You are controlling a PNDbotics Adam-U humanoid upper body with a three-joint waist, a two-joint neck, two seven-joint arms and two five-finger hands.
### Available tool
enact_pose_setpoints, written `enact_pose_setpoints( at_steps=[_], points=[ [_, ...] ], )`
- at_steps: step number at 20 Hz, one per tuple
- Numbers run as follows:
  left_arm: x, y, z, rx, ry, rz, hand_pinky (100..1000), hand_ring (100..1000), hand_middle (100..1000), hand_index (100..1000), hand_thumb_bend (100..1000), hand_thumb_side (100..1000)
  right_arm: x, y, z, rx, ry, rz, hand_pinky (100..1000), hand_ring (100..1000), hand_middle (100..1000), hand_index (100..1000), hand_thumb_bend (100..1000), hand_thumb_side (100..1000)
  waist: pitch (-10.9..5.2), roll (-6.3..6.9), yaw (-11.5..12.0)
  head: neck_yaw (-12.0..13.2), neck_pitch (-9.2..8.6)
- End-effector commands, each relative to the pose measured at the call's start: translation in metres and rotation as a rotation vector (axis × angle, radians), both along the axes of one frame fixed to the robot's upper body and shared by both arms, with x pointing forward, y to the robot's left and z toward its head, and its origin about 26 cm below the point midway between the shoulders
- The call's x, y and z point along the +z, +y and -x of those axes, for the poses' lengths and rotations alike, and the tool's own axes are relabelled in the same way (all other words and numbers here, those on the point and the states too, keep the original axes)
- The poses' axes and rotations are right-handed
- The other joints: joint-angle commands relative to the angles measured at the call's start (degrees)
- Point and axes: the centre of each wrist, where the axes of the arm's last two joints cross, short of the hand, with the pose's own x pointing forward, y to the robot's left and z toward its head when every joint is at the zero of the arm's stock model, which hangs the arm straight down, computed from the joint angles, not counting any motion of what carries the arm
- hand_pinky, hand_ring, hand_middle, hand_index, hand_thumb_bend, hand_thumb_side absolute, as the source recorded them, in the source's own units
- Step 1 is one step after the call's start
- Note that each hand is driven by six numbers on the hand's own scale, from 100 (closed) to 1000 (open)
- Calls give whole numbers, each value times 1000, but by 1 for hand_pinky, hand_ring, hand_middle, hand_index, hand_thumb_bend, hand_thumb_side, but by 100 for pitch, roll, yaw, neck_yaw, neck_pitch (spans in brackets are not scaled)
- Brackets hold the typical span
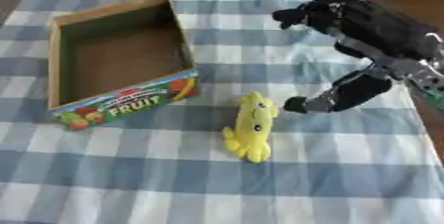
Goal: Pick up objects on the table and place them in the box.
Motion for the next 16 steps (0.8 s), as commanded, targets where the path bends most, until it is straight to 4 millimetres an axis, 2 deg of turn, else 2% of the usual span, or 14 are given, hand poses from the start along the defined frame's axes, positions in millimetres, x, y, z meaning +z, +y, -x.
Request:
enact_pose_setpoints(
  at_steps=[1,5,11,15,16],
  points=[
    [8,2,2,-10,-28,-21,636,666,653,877,100,695,14,5,3,-29,29,129,892,857,834,1000,647,517,-121,-20,19,-20,-84],
    [8,1,2,-16,-27,-22,636,667,654,877,100,696,15,11,2,-77,91,211,890,871,844,1000,589,460,-116,-25,47,-44,-90],
    [7,0,2,-23,-24,-20,636,667,654,877,100,696,13,19,-1,-93,141,230,881,856,840,1000,480,406,-102,-25,82,-68,-80],
    [8,-1,2,-28,-25,-20,636,667,654,877,100,696,8,25,-2,-94,192,270,883,857,844,1000,457,346,-93,-25,118,-94,-92],
    [8,-1,2,-29,-25,-20,636,668,654,877,100,696,6,26,-2,-96,209,282,883,857,844,1000,438,356,-90,-25,126,-97,-96]
  ],
)
